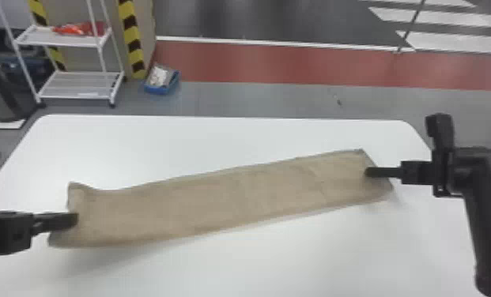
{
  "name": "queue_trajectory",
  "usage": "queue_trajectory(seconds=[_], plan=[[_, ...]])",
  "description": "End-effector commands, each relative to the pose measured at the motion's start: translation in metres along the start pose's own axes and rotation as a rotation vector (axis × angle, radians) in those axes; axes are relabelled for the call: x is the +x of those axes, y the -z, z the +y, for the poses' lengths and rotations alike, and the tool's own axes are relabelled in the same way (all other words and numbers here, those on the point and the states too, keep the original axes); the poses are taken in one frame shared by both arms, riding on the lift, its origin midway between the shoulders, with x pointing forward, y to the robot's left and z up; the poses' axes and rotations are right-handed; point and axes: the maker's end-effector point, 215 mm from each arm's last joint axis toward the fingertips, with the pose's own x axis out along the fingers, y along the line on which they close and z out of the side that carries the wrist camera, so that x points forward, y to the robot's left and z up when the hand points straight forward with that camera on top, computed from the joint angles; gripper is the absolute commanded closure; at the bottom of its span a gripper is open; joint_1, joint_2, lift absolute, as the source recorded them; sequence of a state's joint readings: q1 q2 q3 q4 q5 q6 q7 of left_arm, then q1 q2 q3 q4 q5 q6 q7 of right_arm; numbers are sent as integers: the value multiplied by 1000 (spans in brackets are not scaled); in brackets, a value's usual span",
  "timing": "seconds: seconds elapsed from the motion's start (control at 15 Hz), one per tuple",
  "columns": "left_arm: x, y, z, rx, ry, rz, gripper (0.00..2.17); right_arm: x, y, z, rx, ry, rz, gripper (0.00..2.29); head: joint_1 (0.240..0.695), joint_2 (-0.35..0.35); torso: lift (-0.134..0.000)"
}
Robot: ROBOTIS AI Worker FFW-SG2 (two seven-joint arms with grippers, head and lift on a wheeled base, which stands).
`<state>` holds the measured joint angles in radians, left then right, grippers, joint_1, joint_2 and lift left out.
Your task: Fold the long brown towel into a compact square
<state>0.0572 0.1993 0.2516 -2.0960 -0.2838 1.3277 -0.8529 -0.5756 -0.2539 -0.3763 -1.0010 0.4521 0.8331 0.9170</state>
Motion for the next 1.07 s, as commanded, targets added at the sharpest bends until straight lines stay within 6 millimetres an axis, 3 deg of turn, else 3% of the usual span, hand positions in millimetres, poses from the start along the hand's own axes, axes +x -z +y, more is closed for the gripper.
queue_trajectory(seconds=[0.0, 0.2, 0.27, 0.47, 0.6, 0.8, 1.0], plan=[[0, 0, 0, 0, 0, 0, 1787, -2, 1, -1, 12, -5, -4, 974, 695, -97, -124], [-1, 0, 4, -1, -7, -1, 1787, -5, 5, -2, 21, -15, -3, 1146, 695, -96, -124], [-3, 0, 6, -3, -10, -2, 1787, -9, 17, -2, 50, -20, 10, 1146, 695, -97, -124], [-12, -8, 18, 3, -11, -24, 1787, -44, 38, 2, 113, -48, 3, 1146, 695, -94, -124], [-21, -16, 20, 29, 16, -51, 1787, -70, 62, 3, 158, -63, 5, 1146, 695, -89, -124], [-26, -14, 12, 67, 68, -48, 1787, -110, 93, -7, 200, -77, -13, 1146, 695, -97, -124], [-27, -15, 0, 116, 114, -52, 1787, -128, 115, -17, 233, -81, -3, 1139, 695, -129, -124]])
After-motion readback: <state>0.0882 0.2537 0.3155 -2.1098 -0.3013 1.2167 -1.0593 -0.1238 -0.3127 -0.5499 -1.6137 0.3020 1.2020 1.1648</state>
